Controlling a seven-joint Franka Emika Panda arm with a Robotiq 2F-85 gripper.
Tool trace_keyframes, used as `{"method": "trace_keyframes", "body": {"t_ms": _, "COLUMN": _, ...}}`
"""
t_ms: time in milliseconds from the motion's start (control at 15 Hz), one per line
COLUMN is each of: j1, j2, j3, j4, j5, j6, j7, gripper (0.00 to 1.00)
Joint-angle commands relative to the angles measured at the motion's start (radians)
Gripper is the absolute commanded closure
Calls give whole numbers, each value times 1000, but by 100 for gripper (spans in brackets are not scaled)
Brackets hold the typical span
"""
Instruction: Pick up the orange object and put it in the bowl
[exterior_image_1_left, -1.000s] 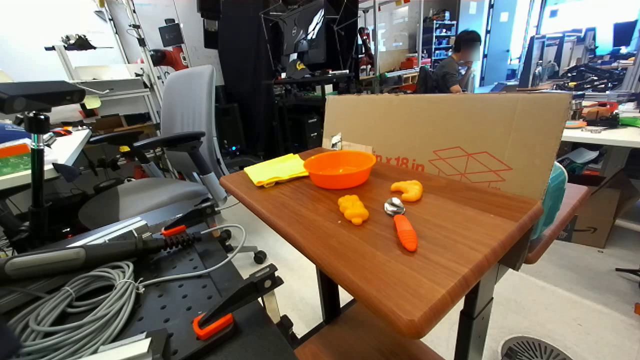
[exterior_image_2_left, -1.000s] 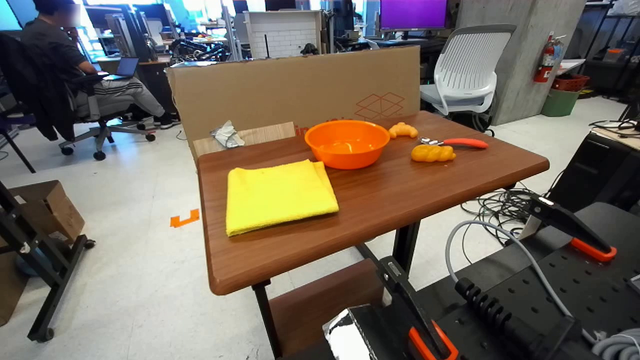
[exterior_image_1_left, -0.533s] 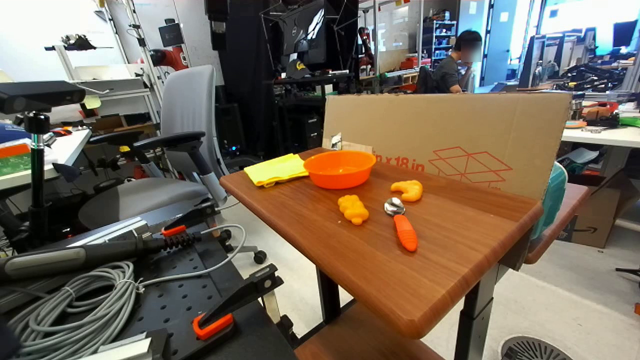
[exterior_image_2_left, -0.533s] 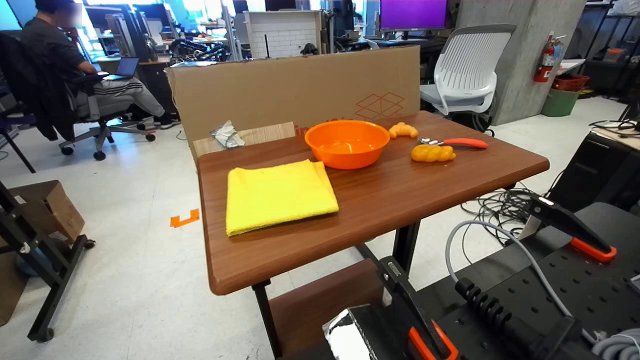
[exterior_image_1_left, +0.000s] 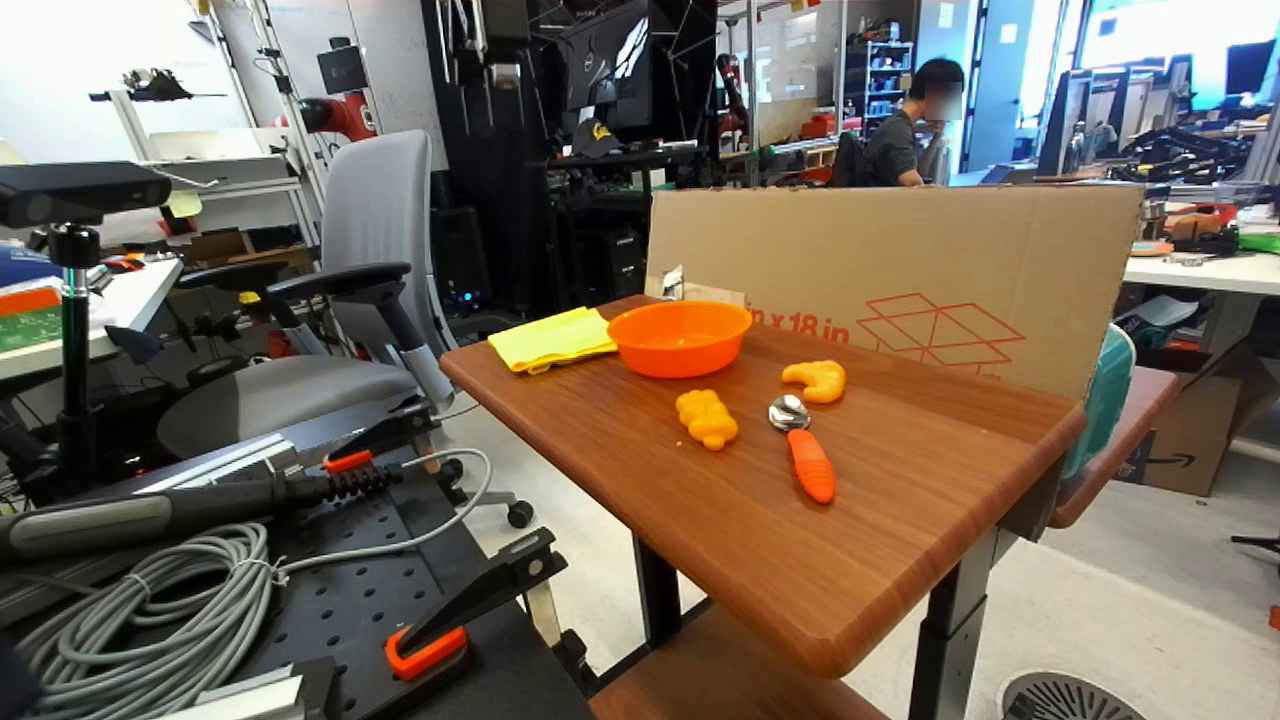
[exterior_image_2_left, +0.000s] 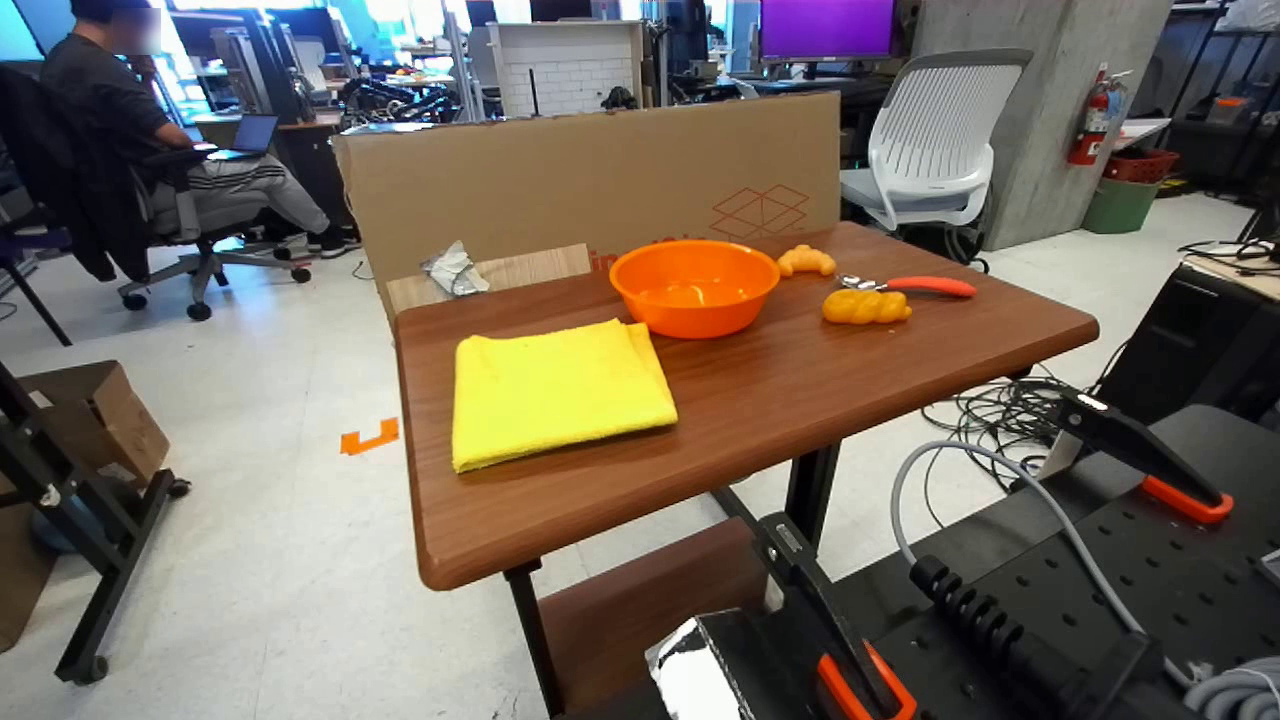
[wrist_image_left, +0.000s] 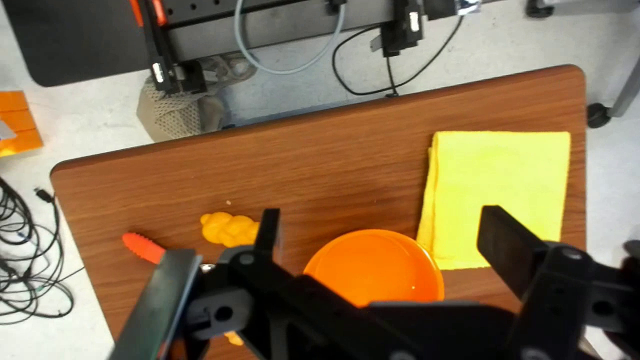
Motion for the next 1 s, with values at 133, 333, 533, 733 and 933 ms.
{"method": "trace_keyframes", "body": {"t_ms": 133, "j1": -36, "j2": 67, "j3": -11, "j4": 9, "j5": -241, "j6": 51, "j7": -131, "gripper": 0}}
{"method": "trace_keyframes", "body": {"t_ms": 333, "j1": -51, "j2": 107, "j3": -30, "j4": 17, "j5": -357, "j6": 70, "j7": -228, "gripper": 0}}
{"method": "trace_keyframes", "body": {"t_ms": 533, "j1": -62, "j2": 144, "j3": -55, "j4": 23, "j5": -436, "j6": 99, "j7": -345, "gripper": 0}}
{"method": "trace_keyframes", "body": {"t_ms": 733, "j1": -70, "j2": 189, "j3": -77, "j4": 38, "j5": -472, "j6": 136, "j7": -483, "gripper": 0}}
{"method": "trace_keyframes", "body": {"t_ms": 933, "j1": -74, "j2": 248, "j3": -90, "j4": 57, "j5": -449, "j6": 184, "j7": -654, "gripper": 0}}
